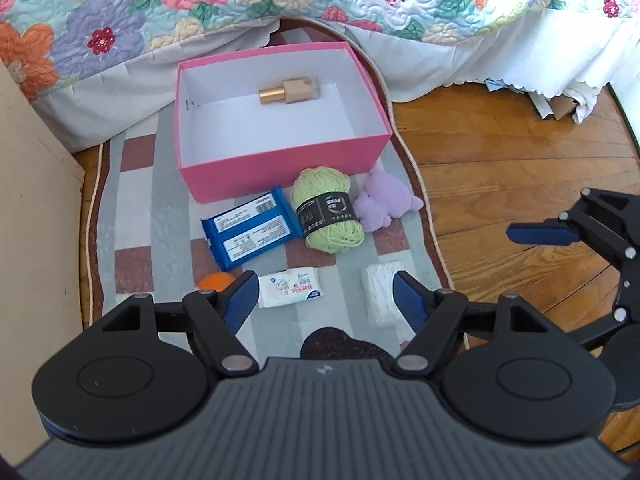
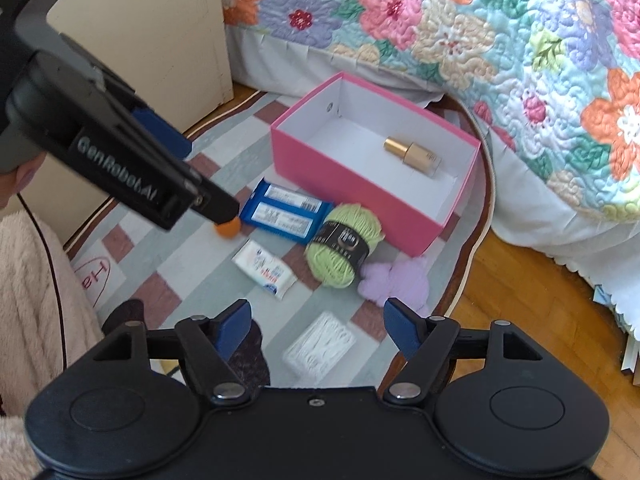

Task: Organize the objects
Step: 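Lift the left tool out of the pink box and back over the rug, then lower the left tool and close it on the clear cotton-swab box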

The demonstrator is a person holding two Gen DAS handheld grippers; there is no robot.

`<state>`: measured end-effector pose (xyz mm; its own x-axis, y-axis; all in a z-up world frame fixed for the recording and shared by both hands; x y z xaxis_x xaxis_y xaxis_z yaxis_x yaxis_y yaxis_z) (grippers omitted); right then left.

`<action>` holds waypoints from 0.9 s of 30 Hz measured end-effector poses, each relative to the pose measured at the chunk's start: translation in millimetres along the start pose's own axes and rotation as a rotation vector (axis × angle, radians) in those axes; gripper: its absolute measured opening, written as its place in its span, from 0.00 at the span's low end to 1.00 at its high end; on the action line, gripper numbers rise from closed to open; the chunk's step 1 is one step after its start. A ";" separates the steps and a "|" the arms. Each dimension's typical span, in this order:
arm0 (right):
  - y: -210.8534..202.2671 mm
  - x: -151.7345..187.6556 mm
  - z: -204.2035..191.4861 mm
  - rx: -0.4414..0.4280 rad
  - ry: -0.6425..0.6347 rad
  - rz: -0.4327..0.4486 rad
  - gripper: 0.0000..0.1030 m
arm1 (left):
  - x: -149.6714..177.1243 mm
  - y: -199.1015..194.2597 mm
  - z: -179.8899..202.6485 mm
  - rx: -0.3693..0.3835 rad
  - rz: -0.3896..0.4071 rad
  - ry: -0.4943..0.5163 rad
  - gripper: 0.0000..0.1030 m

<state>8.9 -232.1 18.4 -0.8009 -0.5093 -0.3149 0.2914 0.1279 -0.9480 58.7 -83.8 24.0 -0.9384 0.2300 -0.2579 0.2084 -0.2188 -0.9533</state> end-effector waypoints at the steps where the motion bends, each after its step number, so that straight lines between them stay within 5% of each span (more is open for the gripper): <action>1: 0.7 2.4 -0.8 -0.003 -0.002 -0.003 0.75 | 2.1 0.8 -0.3 -0.004 -0.001 -0.001 0.71; 17: 21.4 43.3 -12.6 -0.062 0.024 -0.057 0.76 | 41.0 38.2 8.4 -0.041 -0.100 0.055 0.72; 27: 52.7 59.4 -12.9 -0.066 0.033 -0.040 0.76 | 52.9 69.4 19.6 -0.018 -0.067 0.076 0.72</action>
<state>-30.1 -244.6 -50.9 -0.8284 -0.4868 -0.2769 0.2245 0.1644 -0.9605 18.2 -105.4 -52.7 -0.9271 0.3147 -0.2037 0.1510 -0.1836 -0.9713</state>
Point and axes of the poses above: each gripper's, at about its wrist camera, not at the fingertips, and y roughly the way its jaws point, z to its right, x to its underside, the point moved 1 cm from there along y, roughly the way its jaws point, and after that the axes turned 8 degrees about -z, right-handed, at the moved point
